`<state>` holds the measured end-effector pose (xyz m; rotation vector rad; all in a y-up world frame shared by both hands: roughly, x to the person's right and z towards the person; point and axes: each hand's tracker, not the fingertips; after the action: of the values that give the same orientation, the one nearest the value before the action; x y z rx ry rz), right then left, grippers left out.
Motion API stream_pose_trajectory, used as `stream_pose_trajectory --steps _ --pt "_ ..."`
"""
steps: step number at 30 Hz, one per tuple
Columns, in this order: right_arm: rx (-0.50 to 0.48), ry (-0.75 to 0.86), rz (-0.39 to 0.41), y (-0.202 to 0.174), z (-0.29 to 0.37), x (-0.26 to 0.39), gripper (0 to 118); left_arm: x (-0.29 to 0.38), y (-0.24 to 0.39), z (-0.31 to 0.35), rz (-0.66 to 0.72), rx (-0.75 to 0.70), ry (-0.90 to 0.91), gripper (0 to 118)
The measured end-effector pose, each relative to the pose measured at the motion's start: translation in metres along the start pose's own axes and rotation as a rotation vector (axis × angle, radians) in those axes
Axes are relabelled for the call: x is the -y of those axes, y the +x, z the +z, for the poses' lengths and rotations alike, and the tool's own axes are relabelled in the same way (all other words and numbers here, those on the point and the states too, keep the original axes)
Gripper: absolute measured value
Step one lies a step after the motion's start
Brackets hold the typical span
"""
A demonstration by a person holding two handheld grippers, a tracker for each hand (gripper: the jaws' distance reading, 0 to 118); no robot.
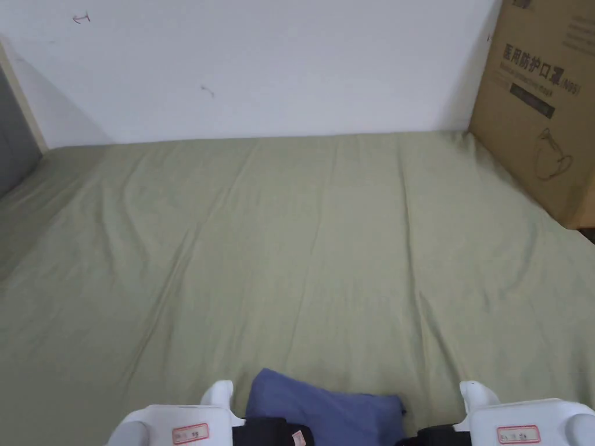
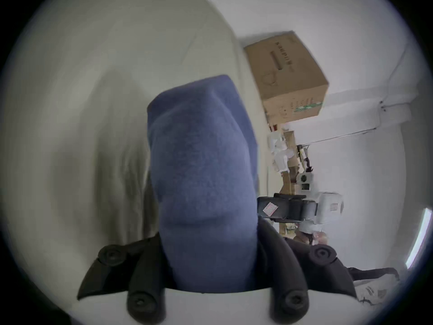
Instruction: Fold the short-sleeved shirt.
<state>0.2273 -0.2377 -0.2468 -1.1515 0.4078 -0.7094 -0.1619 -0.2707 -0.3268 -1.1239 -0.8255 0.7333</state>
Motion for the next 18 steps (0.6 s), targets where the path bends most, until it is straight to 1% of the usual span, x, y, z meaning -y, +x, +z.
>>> stream_pose_trajectory --steps 1,3,7,8,9,12,16,17,18 --pt "-0.005 0.011 0.017 -0.008 0.007 0.001 0 -0.006 0.003 0.019 -0.022 -0.011 0.036 24" --pt "-0.003 0.032 0.062 -0.021 0.02 0.003 0 -0.023 -0.002 0.072 -0.063 -0.119 0.089 24" --pt "0.025 0.05 0.103 -0.038 0.031 0.009 0 -0.062 -0.03 0.173 -0.086 -0.299 0.136 24" --pt "0.037 0.051 0.112 -0.041 0.032 0.01 0 -0.071 -0.036 0.198 -0.113 -0.431 0.123 24" --pt "0.05 0.051 0.119 -0.043 0.033 0.011 0 -0.082 -0.046 0.217 -0.121 -0.486 0.103 24" --pt "0.103 0.039 0.136 -0.044 0.031 0.012 0 -0.1 -0.07 0.265 -0.098 -0.592 0.084 24" --pt "0.167 0.027 0.136 -0.042 0.028 0.011 0 -0.116 -0.102 0.305 -0.11 -0.824 0.081 26" --pt "0.177 0.026 0.135 -0.042 0.027 0.011 0 -0.116 -0.107 0.309 -0.097 -0.862 0.078 28" --pt "0.185 0.027 0.136 -0.046 0.027 0.013 0 -0.118 -0.114 0.316 -0.086 -0.905 0.071 35"
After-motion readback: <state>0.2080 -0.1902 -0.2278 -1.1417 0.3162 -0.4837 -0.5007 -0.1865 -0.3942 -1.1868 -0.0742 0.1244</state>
